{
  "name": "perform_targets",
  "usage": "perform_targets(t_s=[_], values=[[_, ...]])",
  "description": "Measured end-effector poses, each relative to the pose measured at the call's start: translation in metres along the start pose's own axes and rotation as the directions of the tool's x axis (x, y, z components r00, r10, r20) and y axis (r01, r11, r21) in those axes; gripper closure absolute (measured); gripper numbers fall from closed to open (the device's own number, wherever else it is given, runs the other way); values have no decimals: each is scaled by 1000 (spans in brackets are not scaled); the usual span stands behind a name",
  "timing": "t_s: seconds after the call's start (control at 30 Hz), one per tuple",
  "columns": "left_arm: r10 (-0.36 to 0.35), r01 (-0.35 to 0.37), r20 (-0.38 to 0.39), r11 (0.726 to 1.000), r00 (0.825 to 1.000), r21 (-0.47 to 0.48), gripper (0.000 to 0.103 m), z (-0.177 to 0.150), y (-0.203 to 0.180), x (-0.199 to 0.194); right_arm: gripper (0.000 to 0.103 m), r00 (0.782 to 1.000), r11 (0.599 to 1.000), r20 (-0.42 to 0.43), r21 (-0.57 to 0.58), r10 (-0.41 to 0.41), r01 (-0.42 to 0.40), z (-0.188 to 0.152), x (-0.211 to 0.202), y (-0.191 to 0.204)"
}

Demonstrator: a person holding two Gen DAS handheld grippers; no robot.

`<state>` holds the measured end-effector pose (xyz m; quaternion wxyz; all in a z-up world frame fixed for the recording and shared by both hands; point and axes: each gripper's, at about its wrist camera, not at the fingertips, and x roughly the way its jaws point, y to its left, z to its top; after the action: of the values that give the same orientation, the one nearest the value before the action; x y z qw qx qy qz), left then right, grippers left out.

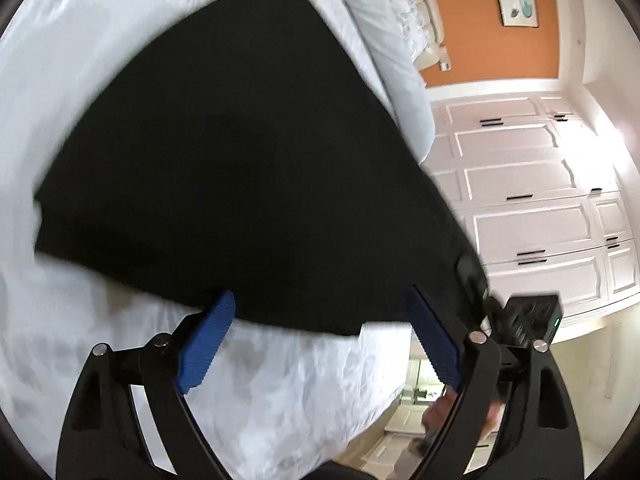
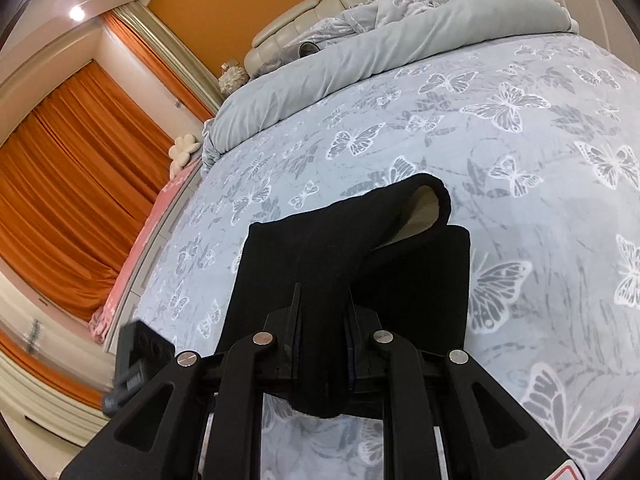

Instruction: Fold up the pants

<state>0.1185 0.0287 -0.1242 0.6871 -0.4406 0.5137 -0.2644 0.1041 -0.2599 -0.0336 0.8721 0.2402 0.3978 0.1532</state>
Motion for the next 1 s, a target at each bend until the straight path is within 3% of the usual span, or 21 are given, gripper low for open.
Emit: perform_targets(t_s=[0.1, 0.17, 0.3, 0.5, 0.63, 0.73, 1.0], values=[[-10, 3, -81, 997, 997, -78, 18, 0, 14, 25, 88, 1000, 1000, 6, 0, 6, -6, 1, 0, 3], [3, -10, -66, 995, 998, -98, 19, 1, 19, 34, 88, 1000, 1000, 19, 2, 22, -22, 3, -4, 7], [-72, 71, -8, 994, 997, -80, 19, 9, 5, 21, 88, 998, 999, 40, -6, 48, -48, 6, -13, 14], [-198, 193, -9, 964, 980, -185, 24, 22, 10, 17, 88, 998, 999, 46, -39, 30, -28, 5, -14, 24], [-199, 191, -24, 962, 980, -195, 24, 16, 4, 23, 88, 999, 1000, 32, -13, 20, -19, 4, -8, 16], [-223, 210, -26, 946, 975, -247, 24, 14, 11, 21, 88, 999, 999, 34, -12, 38, -37, 4, -10, 19], [-243, 251, 68, 953, 968, -167, 24, 30, 6, -24, 87, 995, 995, 35, -36, 94, -93, 4, -14, 35]])
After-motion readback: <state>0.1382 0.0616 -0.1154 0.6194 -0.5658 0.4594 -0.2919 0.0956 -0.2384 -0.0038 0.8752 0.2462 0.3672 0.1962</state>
